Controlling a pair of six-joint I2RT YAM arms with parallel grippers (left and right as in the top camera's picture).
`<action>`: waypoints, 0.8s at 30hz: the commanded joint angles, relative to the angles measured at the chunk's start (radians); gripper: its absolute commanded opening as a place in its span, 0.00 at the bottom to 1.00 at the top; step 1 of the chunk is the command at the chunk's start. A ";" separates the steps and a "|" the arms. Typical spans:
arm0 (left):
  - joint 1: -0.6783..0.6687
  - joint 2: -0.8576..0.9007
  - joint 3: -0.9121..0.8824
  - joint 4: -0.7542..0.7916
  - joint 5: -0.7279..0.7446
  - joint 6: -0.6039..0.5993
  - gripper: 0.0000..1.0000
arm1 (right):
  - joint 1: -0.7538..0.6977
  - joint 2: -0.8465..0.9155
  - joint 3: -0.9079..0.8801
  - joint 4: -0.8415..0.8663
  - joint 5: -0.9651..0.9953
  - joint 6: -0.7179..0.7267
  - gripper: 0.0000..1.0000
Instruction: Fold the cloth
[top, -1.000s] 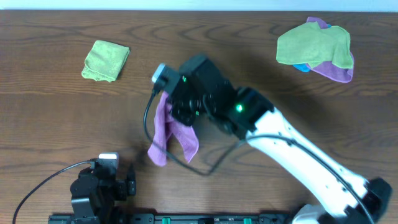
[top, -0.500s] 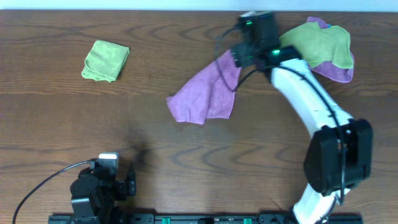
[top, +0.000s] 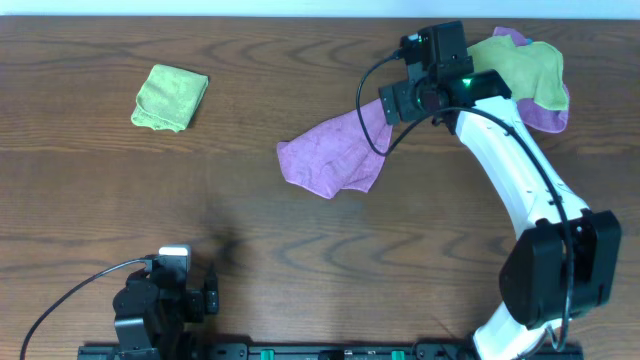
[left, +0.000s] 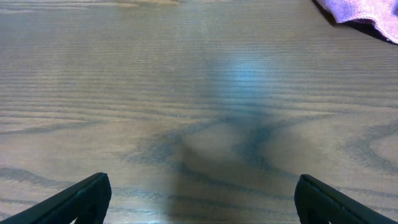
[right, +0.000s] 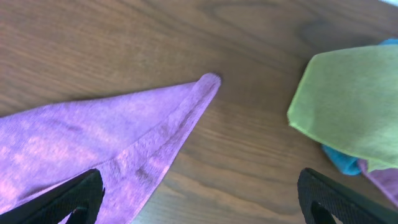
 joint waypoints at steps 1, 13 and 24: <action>0.002 -0.006 -0.015 -0.045 -0.026 0.014 0.95 | -0.001 -0.016 -0.002 -0.003 0.015 0.018 0.99; 0.002 -0.006 -0.015 0.041 0.060 0.014 0.95 | 0.014 -0.007 -0.031 -0.187 -0.437 0.022 0.98; 0.002 -0.006 -0.015 0.112 0.088 0.014 0.95 | 0.089 0.054 -0.109 -0.140 -0.486 0.122 0.94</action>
